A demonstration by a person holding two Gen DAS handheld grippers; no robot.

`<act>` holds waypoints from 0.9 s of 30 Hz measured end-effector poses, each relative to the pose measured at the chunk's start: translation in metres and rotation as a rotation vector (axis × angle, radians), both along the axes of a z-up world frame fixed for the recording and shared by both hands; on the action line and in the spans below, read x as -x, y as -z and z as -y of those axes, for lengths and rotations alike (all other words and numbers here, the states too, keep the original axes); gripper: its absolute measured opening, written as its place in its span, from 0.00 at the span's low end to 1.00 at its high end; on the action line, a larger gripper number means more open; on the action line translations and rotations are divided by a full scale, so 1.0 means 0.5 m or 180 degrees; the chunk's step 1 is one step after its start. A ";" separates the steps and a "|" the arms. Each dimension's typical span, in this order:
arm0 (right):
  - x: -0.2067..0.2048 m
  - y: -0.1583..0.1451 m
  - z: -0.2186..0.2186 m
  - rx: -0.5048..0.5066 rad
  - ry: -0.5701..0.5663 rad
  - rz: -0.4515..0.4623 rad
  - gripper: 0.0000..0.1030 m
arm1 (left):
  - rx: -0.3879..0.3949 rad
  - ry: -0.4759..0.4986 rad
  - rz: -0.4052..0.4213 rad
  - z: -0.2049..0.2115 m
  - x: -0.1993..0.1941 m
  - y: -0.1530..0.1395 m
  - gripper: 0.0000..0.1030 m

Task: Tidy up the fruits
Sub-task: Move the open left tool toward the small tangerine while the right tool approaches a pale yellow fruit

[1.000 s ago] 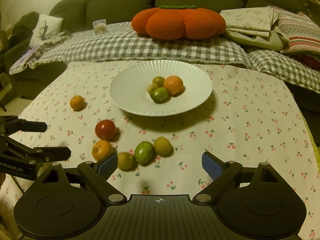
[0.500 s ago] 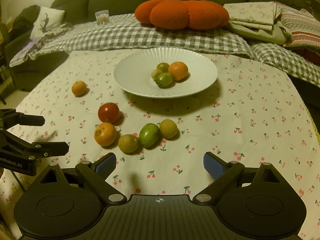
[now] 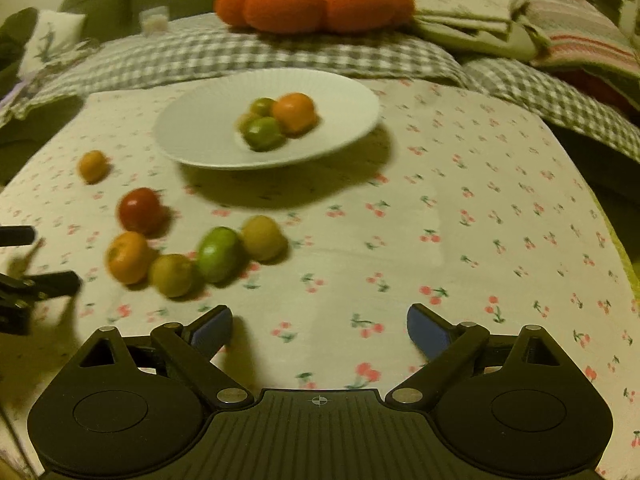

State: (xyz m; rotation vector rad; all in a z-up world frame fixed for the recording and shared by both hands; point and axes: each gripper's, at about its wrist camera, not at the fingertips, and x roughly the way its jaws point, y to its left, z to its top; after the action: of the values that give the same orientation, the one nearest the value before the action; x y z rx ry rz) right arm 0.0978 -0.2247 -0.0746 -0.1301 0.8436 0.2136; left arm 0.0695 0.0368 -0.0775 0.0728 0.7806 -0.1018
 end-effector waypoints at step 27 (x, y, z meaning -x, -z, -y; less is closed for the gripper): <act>-0.046 0.016 -0.045 -0.0094 -0.0367 0.0363 0.79 | 0.0149 -0.0300 0.0439 -0.052 -0.117 0.017 0.66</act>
State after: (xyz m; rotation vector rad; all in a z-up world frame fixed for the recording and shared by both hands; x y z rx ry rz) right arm 0.1208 -0.2025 -0.0824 -0.1618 0.7198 0.3239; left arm 0.1280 0.0631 -0.0860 -0.0015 0.6424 -0.0253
